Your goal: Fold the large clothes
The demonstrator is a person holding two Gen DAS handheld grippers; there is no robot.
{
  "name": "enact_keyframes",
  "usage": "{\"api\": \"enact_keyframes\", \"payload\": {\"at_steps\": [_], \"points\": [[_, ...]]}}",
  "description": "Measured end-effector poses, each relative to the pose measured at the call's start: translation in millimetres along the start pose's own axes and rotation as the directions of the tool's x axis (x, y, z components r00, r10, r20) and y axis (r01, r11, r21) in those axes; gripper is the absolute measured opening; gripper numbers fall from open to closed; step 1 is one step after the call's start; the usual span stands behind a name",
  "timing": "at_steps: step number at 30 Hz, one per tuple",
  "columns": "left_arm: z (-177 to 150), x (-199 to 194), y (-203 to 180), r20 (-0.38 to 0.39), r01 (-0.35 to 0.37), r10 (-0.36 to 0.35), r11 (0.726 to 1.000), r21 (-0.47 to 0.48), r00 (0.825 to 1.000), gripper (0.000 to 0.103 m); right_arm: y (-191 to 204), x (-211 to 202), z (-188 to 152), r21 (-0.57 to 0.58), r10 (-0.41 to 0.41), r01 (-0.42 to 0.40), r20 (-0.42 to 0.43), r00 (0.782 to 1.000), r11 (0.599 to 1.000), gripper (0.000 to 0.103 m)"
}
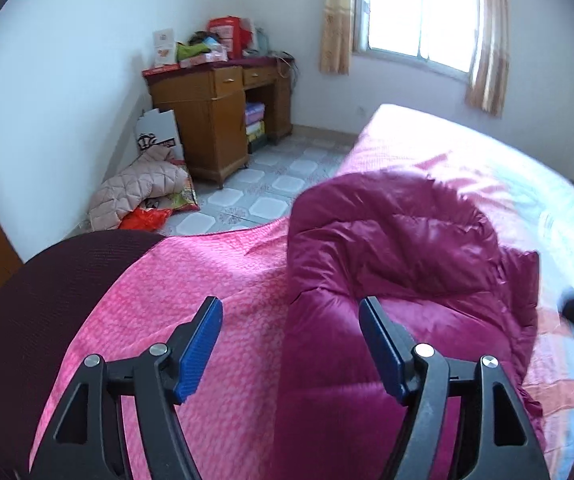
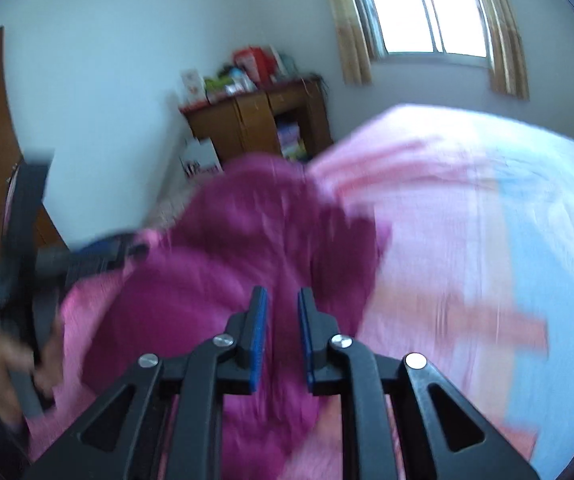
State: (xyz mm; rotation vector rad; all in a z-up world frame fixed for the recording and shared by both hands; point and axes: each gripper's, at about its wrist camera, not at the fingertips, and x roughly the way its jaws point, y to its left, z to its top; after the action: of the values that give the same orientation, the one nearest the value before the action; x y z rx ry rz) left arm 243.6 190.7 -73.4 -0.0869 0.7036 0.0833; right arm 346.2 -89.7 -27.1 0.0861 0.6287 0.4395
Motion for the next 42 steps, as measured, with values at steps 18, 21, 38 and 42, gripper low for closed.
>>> {"api": "enact_keyframes", "payload": {"at_steps": [18, 21, 38, 42], "points": [[-21, 33, -45, -0.037, -0.048, 0.051, 0.997, 0.068, 0.998, 0.08, -90, 164, 23, 0.136, 0.067, -0.027, -0.302, 0.951, 0.99, 0.0], [-24, 35, -46, -0.032, -0.073, 0.075, 0.994, 0.077, 0.997, 0.083, -91, 159, 19, 0.148, 0.062, -0.019, -0.288, 0.956, 0.989, 0.0], [-29, 48, -44, -0.075, -0.041, 0.05, 0.993, 0.109, 0.996, 0.088, -114, 91, -41, 0.456, 0.129, -0.053, -0.136, 0.982, 0.888, 0.0], [-27, 35, -49, -0.064, -0.079, 0.089, 0.987, 0.142, 0.994, 0.088, -111, 67, -45, 0.49, 0.125, -0.049, -0.125, 0.984, 0.87, 0.004]]}}
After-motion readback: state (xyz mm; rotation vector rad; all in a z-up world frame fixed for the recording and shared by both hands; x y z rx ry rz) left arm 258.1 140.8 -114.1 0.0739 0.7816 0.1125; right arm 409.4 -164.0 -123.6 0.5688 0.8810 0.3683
